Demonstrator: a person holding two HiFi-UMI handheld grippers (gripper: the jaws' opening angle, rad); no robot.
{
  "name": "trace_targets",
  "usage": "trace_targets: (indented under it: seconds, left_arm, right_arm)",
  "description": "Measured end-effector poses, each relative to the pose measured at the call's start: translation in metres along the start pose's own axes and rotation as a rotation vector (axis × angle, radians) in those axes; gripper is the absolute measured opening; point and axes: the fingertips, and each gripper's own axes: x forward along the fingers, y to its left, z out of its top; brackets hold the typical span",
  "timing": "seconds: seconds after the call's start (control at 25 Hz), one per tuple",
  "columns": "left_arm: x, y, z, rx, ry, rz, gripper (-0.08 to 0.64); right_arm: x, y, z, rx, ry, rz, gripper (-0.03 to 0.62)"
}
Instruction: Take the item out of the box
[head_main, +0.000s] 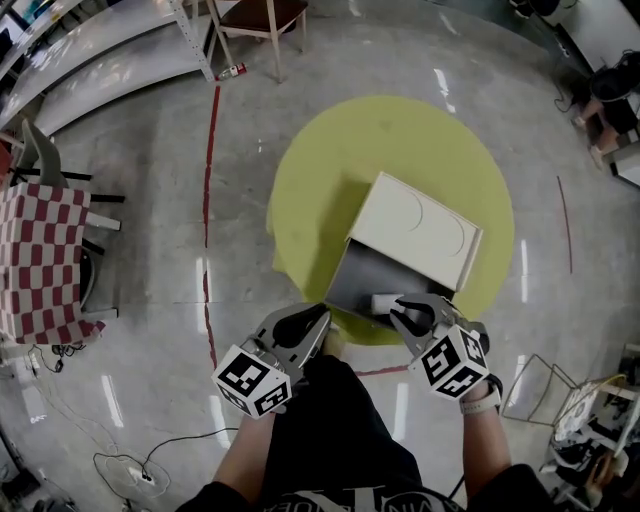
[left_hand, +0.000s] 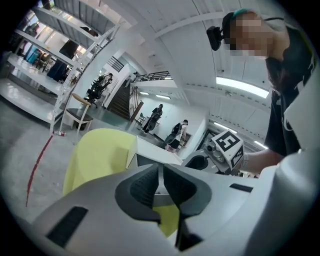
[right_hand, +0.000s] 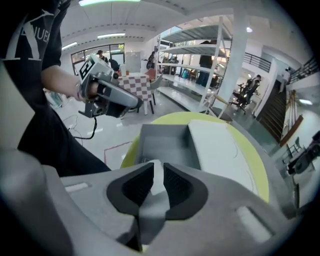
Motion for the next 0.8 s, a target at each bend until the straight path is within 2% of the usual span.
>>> trace_targets:
  seconds: [0.24,0.4,0.56,0.8]
  left_arm:
    - [0.001,0.009,-0.003,-0.086,-0.023,0.032,0.034]
    - [0.004,0.008,-0.01,-0.071,-0.003,0.028,0.034]
    - [0.005,0.01,-0.014,-0.075,0.002,0.027,0.033]
    - [0.003,0.02,-0.015,-0.071,0.006,0.05,0.034]
  right_arm:
    - [0.015,0.003,-0.008,-0.066,0.105,0.113,0.078]
    - [0.024,0.006,-0.005,-0.11,0.149,0.161,0.098]
    - [0.033,0.008,-0.007,-0.161,0.204,0.209,0.154]
    - [0.045,0.011,-0.009,-0.204,0.27,0.24,0.163]
